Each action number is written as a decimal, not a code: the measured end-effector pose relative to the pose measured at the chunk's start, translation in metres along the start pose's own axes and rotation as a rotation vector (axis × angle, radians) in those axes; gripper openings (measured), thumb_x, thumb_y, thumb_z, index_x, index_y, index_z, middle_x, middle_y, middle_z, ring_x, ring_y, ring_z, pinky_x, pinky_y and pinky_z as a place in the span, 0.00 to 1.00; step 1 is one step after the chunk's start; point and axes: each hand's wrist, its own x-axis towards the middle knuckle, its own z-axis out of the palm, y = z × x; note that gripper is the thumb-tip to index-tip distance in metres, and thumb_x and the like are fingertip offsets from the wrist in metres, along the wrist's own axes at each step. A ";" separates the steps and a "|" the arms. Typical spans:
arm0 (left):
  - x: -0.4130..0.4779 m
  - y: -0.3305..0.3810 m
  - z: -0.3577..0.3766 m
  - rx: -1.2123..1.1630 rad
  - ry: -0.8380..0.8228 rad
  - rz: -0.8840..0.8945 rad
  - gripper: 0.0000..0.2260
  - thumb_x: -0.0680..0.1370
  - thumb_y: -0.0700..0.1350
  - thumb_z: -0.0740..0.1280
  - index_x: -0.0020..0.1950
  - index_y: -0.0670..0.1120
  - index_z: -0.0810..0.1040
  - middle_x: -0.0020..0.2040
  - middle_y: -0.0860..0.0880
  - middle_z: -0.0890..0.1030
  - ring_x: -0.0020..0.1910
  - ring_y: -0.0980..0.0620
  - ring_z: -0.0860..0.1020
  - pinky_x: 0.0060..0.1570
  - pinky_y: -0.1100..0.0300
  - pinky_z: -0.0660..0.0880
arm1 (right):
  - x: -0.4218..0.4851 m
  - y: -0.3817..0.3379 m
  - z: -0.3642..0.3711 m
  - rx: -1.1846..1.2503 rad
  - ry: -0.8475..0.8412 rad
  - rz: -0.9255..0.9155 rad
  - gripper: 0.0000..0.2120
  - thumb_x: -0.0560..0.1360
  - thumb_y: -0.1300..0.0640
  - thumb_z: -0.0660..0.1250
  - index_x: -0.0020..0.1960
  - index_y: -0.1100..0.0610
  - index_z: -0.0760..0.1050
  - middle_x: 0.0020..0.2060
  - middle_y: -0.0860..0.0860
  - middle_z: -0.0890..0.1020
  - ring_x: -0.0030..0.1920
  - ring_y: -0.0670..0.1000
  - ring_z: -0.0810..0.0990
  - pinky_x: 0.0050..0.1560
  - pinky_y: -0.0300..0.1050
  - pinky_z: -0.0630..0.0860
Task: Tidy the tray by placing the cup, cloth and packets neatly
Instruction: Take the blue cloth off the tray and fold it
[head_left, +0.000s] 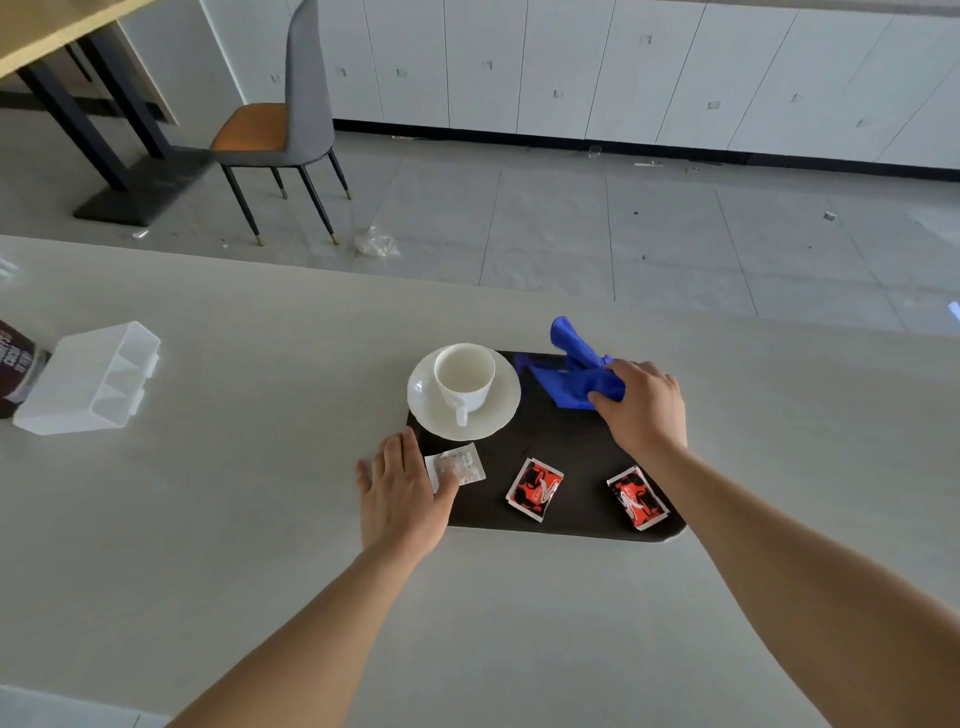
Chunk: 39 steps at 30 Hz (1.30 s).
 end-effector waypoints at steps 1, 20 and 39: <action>0.000 0.000 -0.003 -0.008 -0.003 -0.002 0.31 0.79 0.58 0.58 0.76 0.41 0.59 0.72 0.44 0.68 0.71 0.44 0.66 0.72 0.43 0.59 | -0.001 -0.001 -0.006 0.054 0.039 0.010 0.09 0.73 0.53 0.70 0.53 0.52 0.78 0.43 0.52 0.77 0.47 0.59 0.74 0.42 0.46 0.67; -0.054 0.246 -0.064 -1.295 -0.618 -0.052 0.17 0.75 0.55 0.70 0.58 0.47 0.78 0.51 0.46 0.84 0.50 0.48 0.83 0.50 0.48 0.82 | -0.120 0.079 -0.121 0.421 0.058 0.232 0.15 0.65 0.56 0.77 0.48 0.43 0.79 0.46 0.45 0.79 0.45 0.47 0.79 0.42 0.44 0.75; -0.081 0.330 -0.010 -1.198 -0.389 -0.287 0.09 0.80 0.46 0.65 0.43 0.45 0.80 0.42 0.45 0.83 0.43 0.46 0.82 0.44 0.43 0.83 | -0.169 0.263 -0.194 0.789 0.368 0.778 0.05 0.68 0.59 0.76 0.34 0.57 0.83 0.26 0.55 0.81 0.28 0.50 0.80 0.34 0.46 0.82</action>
